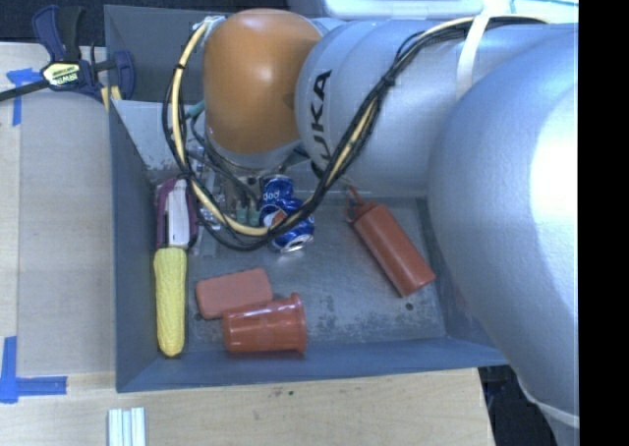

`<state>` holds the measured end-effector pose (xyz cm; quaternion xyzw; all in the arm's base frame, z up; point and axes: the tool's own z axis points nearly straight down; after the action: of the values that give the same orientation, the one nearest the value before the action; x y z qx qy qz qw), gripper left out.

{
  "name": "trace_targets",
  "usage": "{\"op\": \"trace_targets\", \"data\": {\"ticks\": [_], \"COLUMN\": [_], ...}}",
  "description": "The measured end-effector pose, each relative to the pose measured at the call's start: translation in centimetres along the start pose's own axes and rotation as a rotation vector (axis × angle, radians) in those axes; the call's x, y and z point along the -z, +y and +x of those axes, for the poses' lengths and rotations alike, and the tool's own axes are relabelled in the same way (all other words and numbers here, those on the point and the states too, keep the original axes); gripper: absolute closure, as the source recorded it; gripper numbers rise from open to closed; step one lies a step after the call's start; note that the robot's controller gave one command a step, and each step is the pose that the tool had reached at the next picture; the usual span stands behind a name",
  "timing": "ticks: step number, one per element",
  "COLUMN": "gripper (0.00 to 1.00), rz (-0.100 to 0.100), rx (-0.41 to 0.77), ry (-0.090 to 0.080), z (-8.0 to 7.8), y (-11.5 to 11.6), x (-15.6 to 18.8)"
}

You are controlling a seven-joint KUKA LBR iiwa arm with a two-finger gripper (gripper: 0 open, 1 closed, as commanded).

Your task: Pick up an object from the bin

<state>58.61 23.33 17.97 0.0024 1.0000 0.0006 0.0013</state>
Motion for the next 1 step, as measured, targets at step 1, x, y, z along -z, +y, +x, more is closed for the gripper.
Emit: {"op": "trace_targets", "data": {"ticks": [1], "gripper": [0.0], "rz": [0.0], "rx": [0.0], "ry": [0.0], "z": [0.0], "y": [0.0], "x": [-0.02]}}
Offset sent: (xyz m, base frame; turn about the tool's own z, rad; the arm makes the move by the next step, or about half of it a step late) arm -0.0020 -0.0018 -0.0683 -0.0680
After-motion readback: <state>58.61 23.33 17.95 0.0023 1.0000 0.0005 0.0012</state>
